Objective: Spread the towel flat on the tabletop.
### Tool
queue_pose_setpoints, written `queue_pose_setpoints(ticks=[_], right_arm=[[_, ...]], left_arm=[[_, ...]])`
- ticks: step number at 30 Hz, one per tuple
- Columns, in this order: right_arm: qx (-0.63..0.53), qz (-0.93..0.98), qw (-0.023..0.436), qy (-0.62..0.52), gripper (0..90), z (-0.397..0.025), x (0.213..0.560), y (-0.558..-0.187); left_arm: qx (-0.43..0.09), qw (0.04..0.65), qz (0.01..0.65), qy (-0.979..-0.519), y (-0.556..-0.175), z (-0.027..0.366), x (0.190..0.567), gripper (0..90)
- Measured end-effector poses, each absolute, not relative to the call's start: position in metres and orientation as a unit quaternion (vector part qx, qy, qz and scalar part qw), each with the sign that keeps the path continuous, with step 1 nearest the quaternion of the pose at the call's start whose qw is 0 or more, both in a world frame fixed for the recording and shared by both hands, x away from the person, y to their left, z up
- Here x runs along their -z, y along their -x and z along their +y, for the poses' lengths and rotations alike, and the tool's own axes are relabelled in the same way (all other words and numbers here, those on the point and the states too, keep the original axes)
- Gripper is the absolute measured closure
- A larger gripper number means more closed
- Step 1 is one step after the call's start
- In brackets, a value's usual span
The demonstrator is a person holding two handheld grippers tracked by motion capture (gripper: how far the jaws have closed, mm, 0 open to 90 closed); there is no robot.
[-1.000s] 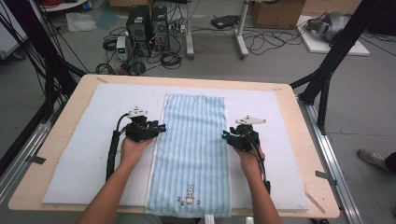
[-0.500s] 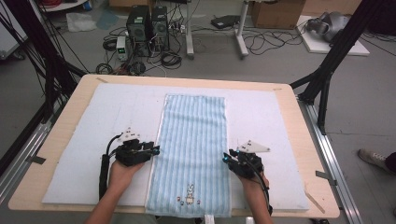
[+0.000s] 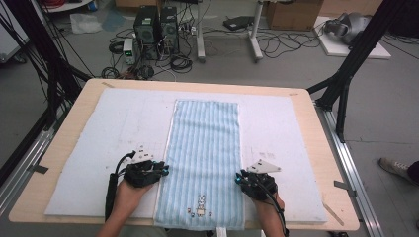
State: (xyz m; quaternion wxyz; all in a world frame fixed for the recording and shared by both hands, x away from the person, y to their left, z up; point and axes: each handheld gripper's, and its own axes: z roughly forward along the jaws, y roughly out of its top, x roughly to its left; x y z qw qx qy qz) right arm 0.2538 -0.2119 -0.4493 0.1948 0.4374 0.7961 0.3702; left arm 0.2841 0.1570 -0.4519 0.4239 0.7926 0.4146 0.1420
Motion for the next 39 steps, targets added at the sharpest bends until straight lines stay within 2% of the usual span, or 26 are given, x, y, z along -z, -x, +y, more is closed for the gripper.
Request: queue_pose_setpoints(ticks=[1, 2, 21, 22, 24, 26, 27, 29, 31, 39], right_arm=[[-0.373, 0.794, 0.193, -0.440, 81.6, -0.212, 0.449, -0.254], [-0.376, 0.793, 0.188, -0.440, 86.8, -0.213, 0.449, -0.253], [-0.385, 0.791, 0.195, -0.433, 89.4, -0.218, 0.450, -0.231], [-0.388, 0.789, 0.193, -0.436, 85.1, -0.219, 0.449, -0.230], [-0.393, 0.781, 0.190, -0.447, 74.8, -0.220, 0.448, -0.229], [-0.379, 0.788, 0.186, -0.448, 72.6, -0.217, 0.450, -0.231], [-0.376, 0.790, 0.190, -0.446, 73.8, -0.216, 0.451, -0.231], [-0.378, 0.792, 0.184, -0.443, 83.7, -0.215, 0.450, -0.231], [-0.376, 0.793, 0.185, -0.443, 86.4, -0.214, 0.450, -0.229], [-0.383, 0.788, 0.181, -0.447, 87.1, -0.219, 0.450, -0.218]], left_arm=[[-0.136, 0.425, 0.416, -0.793, -0.284, 0.157, 0.452, 86.8], [-0.136, 0.425, 0.416, -0.793, -0.283, 0.157, 0.452, 87.3], [-0.121, 0.433, 0.423, -0.787, -0.263, 0.165, 0.452, 87.3], [-0.122, 0.435, 0.425, -0.784, -0.264, 0.165, 0.452, 86.1], [-0.115, 0.441, 0.427, -0.781, -0.266, 0.164, 0.452, 77.5], [-0.115, 0.441, 0.430, -0.779, -0.268, 0.161, 0.452, 71.0], [-0.119, 0.438, 0.429, -0.781, -0.268, 0.160, 0.452, 71.1], [-0.135, 0.430, 0.429, -0.783, -0.268, 0.159, 0.452, 78.4], [-0.127, 0.433, 0.433, -0.781, -0.269, 0.161, 0.453, 86.5], [-0.115, 0.433, 0.429, -0.784, -0.262, 0.163, 0.452, 87.4]])
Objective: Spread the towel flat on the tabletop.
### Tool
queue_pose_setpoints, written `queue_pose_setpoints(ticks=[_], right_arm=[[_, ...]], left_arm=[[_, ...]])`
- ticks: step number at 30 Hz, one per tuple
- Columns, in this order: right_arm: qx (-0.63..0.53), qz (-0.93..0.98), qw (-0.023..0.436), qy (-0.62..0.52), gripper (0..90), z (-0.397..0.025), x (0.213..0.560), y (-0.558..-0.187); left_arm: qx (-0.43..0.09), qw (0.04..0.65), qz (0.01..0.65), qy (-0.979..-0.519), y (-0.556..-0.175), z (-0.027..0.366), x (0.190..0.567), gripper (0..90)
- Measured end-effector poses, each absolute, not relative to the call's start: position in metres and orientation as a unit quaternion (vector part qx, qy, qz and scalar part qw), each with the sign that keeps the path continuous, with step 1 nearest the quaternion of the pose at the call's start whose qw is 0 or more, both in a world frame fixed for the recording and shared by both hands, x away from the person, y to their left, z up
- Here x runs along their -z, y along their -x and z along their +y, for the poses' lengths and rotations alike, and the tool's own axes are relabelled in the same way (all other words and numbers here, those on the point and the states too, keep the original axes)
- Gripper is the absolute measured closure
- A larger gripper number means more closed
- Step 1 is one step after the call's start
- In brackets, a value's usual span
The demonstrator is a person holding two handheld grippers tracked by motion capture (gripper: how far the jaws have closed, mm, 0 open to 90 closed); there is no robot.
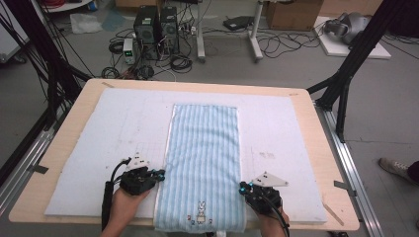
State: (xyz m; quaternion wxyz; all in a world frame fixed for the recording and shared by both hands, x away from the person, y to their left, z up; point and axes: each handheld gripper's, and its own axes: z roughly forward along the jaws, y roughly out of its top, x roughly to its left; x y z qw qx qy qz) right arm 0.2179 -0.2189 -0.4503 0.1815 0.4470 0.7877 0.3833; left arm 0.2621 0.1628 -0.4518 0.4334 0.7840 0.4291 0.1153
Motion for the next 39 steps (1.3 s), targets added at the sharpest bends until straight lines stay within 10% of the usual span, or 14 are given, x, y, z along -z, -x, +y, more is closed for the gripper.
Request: queue_pose_setpoints(ticks=[7, 15, 23, 39], right_arm=[[-0.386, 0.790, 0.188, -0.439, 83.0, -0.217, 0.448, -0.209], [-0.434, 0.760, 0.225, -0.428, 42.4, -0.225, 0.432, -0.232], [-0.456, 0.750, 0.215, -0.429, 10.5, -0.248, 0.417, -0.270], [-0.450, 0.767, 0.222, -0.400, 10.4, -0.254, 0.407, -0.303]], left_arm=[[-0.122, 0.453, 0.421, -0.776, -0.255, 0.169, 0.452, 80.8], [-0.149, 0.556, 0.383, -0.723, -0.275, 0.184, 0.439, 35.8], [-0.178, 0.602, 0.336, -0.702, -0.310, 0.197, 0.417, 24.9], [-0.194, 0.575, 0.355, -0.711, -0.330, 0.195, 0.403, 17.1]])
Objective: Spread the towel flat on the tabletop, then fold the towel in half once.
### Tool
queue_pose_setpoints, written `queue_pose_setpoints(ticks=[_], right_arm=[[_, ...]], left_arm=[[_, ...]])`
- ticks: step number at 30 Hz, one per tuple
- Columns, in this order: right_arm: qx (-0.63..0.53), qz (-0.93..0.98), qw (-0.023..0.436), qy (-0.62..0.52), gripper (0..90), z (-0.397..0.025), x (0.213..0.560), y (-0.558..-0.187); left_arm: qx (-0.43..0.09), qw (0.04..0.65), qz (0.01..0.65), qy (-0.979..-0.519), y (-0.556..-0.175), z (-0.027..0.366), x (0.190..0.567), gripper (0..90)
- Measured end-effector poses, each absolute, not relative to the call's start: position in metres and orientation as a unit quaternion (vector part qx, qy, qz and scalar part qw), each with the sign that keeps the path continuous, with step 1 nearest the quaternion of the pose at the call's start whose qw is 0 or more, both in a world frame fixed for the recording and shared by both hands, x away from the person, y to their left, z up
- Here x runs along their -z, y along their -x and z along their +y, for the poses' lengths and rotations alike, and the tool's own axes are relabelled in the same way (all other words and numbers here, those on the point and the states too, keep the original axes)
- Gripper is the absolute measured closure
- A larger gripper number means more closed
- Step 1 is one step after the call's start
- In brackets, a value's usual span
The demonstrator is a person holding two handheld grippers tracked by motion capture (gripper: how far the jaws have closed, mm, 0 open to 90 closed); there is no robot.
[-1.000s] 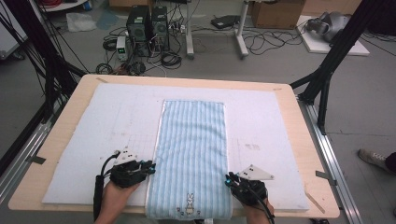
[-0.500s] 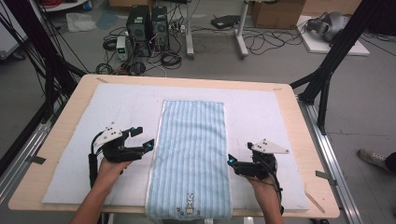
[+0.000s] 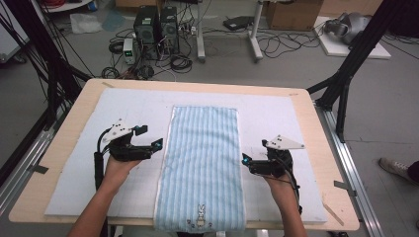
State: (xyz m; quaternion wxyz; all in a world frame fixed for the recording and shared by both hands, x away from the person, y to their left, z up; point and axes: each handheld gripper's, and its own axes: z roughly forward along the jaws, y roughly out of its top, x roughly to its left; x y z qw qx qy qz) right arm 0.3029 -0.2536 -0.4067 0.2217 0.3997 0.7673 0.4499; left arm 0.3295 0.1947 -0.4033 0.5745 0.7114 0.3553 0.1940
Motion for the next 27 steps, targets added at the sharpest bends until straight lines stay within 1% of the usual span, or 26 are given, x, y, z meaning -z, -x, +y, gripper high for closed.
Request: queue_pose_setpoints(ticks=[7, 16, 18, 21, 27], right_arm=[[-0.447, 0.768, 0.221, -0.402, 10.4, -0.254, 0.403, -0.310], [-0.447, 0.766, 0.199, -0.416, 10.4, -0.252, 0.398, -0.329], [-0.443, 0.767, 0.193, -0.422, 10.4, -0.252, 0.398, -0.334], [-0.441, 0.767, 0.190, -0.425, 10.5, -0.252, 0.399, -0.338], [-0.433, 0.772, 0.187, -0.427, 10.5, -0.252, 0.401, -0.340]], left_arm=[[-0.182, 0.573, 0.355, -0.716, -0.344, 0.191, 0.399, 17.1], [-0.176, 0.562, 0.361, -0.723, -0.377, 0.181, 0.390, 17.9], [-0.167, 0.558, 0.362, -0.728, -0.387, 0.177, 0.391, 20.3], [-0.163, 0.532, 0.369, -0.745, -0.402, 0.170, 0.398, 25.1], [-0.151, 0.501, 0.407, -0.748, -0.431, 0.164, 0.416, 30.8]])
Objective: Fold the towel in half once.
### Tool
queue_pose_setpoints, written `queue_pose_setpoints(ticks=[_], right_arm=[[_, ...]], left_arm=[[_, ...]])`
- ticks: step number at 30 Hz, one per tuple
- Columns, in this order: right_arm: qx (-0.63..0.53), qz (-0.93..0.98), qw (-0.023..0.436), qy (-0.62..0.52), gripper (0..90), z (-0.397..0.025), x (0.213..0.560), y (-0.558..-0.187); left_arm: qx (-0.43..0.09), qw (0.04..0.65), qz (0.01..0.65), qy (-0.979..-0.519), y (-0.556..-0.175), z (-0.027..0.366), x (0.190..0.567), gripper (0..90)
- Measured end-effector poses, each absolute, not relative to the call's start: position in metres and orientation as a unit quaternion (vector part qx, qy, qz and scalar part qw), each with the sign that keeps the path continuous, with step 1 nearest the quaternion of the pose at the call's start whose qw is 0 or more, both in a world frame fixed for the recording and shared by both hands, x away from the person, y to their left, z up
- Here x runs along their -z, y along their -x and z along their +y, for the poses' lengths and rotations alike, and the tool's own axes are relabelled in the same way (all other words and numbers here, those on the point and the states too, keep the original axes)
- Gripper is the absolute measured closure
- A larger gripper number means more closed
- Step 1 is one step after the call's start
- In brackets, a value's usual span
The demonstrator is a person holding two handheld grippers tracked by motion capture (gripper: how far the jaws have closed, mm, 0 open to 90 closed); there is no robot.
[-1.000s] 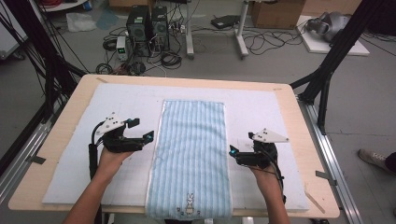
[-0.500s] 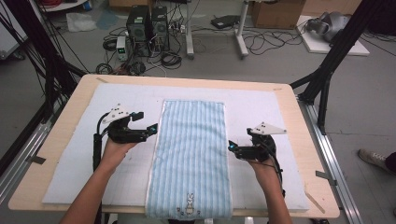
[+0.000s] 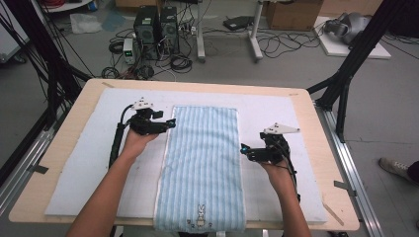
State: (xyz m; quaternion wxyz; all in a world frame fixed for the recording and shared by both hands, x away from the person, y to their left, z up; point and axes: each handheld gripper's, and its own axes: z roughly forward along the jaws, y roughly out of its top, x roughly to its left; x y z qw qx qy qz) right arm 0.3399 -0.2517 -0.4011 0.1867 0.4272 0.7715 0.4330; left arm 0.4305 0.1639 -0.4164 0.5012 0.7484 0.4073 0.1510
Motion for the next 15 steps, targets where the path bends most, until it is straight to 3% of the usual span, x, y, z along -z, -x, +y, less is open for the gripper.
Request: queue_pose_setpoints(ticks=[10, 15], right_arm=[[-0.427, 0.776, 0.181, -0.428, 13.1, -0.250, 0.403, -0.342], [-0.425, 0.775, 0.184, -0.430, 13.1, -0.250, 0.404, -0.343]], left_arm=[[-0.154, 0.433, 0.434, -0.775, -0.443, 0.153, 0.446, 37.0], [-0.162, 0.415, 0.425, -0.788, -0.442, 0.150, 0.447, 44.8]])
